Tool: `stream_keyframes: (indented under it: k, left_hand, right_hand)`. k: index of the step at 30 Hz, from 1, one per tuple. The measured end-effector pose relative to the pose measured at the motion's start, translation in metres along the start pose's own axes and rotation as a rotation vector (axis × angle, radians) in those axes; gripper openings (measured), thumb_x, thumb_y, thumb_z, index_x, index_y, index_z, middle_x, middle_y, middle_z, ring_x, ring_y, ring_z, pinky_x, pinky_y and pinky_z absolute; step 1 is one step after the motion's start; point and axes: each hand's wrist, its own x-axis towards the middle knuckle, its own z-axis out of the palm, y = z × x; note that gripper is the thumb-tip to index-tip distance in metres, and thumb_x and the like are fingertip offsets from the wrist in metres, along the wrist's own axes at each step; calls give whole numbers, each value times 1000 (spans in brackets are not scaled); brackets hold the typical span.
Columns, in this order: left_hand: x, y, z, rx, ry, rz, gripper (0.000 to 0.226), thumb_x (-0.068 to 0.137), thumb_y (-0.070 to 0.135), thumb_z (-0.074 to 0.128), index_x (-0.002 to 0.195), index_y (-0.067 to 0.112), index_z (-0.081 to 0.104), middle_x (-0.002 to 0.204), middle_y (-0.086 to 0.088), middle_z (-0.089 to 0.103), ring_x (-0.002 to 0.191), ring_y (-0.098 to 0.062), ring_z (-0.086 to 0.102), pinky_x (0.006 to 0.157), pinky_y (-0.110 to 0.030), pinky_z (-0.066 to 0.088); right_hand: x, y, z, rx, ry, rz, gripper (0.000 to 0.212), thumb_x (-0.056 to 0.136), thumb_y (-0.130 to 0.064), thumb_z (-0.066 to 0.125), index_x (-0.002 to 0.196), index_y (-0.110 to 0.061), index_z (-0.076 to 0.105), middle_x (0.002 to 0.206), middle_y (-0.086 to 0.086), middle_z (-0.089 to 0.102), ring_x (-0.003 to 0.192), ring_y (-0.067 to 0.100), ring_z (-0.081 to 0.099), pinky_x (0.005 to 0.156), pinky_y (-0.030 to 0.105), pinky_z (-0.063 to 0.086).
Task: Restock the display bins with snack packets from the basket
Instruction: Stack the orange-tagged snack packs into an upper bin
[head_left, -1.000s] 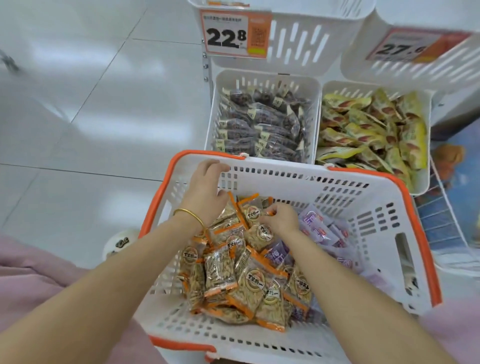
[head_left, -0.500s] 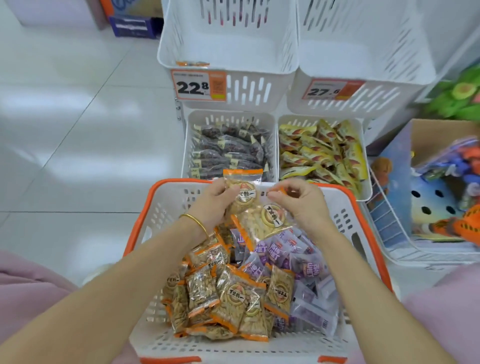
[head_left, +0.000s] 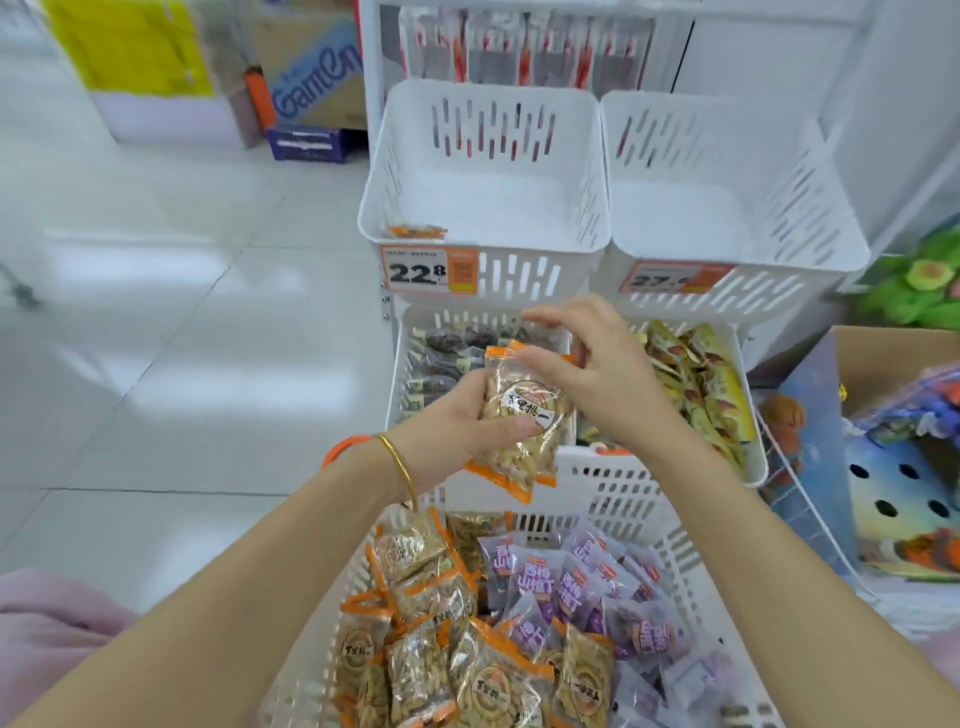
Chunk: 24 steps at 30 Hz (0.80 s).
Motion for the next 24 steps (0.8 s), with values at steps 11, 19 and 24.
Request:
stream_keyframes:
  k: [11,19,24]
  left_hand:
    - [37,67,-66,331,231,329,40,86,14,64,119,15,41,92,-1,60,76,-7,57,68,-28,52]
    - [59,69,-117,683,738,418,63,80,18,72,135,12,41,129,-3,44,123,-16,37,100,-17,22]
    - [62,44,-129,845,690,358,56,83,10,66,134,8,44,142,-11,37,135,-24,24,109,-20,13]
  right_hand:
    - [90,-28,-27,337,-293,144,25,82,-8,70,104,-4,57,70,1,66,61,16,65,52,29,53]
    - [167,-39,-28,108,79,5,17,86,-11,66,86,-15,49,86,10,68,76,27,67,61,44,57]
    - [199,-13,3,-432,98,23,15,88,-12,59,86,-16,46,86,5,58,79,27,54,61,34,39]
